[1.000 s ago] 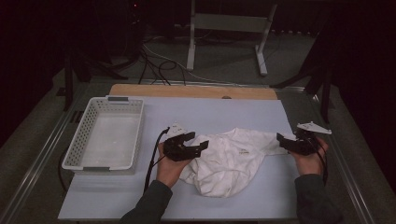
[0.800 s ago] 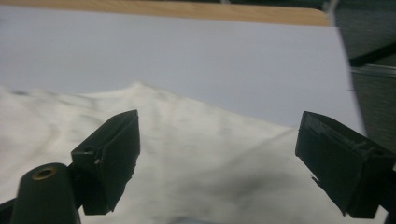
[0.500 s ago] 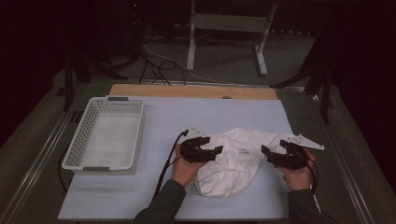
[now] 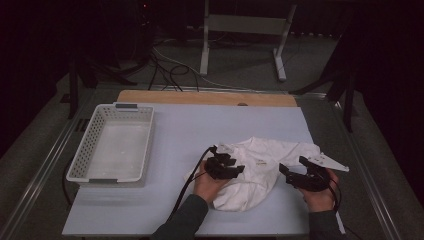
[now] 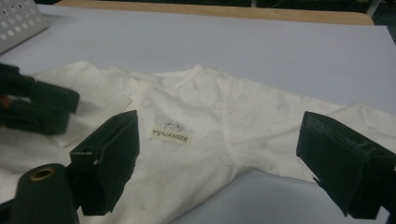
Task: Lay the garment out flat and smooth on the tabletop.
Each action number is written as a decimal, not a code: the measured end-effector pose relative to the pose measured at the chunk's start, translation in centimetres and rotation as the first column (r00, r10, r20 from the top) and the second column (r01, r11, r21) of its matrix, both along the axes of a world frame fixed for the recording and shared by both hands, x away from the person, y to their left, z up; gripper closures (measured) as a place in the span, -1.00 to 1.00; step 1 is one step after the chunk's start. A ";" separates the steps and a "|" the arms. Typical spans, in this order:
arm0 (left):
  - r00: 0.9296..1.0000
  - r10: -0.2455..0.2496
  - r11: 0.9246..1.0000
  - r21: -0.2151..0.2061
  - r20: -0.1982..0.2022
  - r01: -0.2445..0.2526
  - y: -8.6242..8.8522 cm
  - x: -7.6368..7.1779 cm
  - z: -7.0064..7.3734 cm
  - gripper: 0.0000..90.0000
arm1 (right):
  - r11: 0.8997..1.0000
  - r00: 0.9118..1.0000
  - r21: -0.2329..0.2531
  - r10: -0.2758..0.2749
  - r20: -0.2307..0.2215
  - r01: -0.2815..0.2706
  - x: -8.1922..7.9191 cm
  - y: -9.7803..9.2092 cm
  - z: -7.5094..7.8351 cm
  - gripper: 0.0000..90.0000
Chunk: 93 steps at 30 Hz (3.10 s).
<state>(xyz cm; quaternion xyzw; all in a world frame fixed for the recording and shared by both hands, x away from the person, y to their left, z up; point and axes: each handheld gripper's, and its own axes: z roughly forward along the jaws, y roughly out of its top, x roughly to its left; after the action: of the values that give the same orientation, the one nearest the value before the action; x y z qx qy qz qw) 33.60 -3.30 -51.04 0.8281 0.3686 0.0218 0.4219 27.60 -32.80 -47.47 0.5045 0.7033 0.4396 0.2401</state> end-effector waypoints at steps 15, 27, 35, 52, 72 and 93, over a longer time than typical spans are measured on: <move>0.998 0.064 0.993 0.100 0.024 -0.066 0.5 0.2 -0.5 1.00 | 1.000 1.000 0.011 -0.008 0.019 0.007 -0.1 -0.4 0.0 -0.69; 0.998 0.060 0.998 0.030 0.018 -0.061 0.6 0.3 0.0 0.82 | 1.000 1.000 0.013 -0.008 0.018 0.008 -0.1 -0.4 0.0 -0.68; 0.998 0.054 0.995 0.078 0.029 -0.056 -0.6 0.6 -0.7 0.58 | 1.000 1.000 0.018 -0.017 0.022 0.016 -0.1 -0.6 0.0 -0.68; 0.996 0.078 0.989 0.119 0.033 -0.082 -1.0 1.1 -0.4 1.00 | 1.000 0.999 0.025 -0.017 0.038 0.016 -0.1 -0.8 0.1 -0.68; 0.946 0.299 0.948 -0.148 0.126 -0.280 12.3 -1.3 8.1 1.00 | 1.000 0.999 0.024 -0.020 0.044 0.019 -0.1 -0.6 0.3 -0.68; 0.912 0.383 0.924 -0.085 0.146 -0.374 20.3 -5.3 9.3 1.00 | 0.999 0.999 0.029 -0.018 0.048 0.017 0.0 -0.2 0.5 -0.68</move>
<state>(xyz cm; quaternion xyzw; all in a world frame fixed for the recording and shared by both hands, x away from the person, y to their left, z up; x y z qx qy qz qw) 28.31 17.02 -41.75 0.7247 0.4874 0.1590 0.4605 27.65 -33.00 -47.01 0.5030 0.6865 0.4596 0.2537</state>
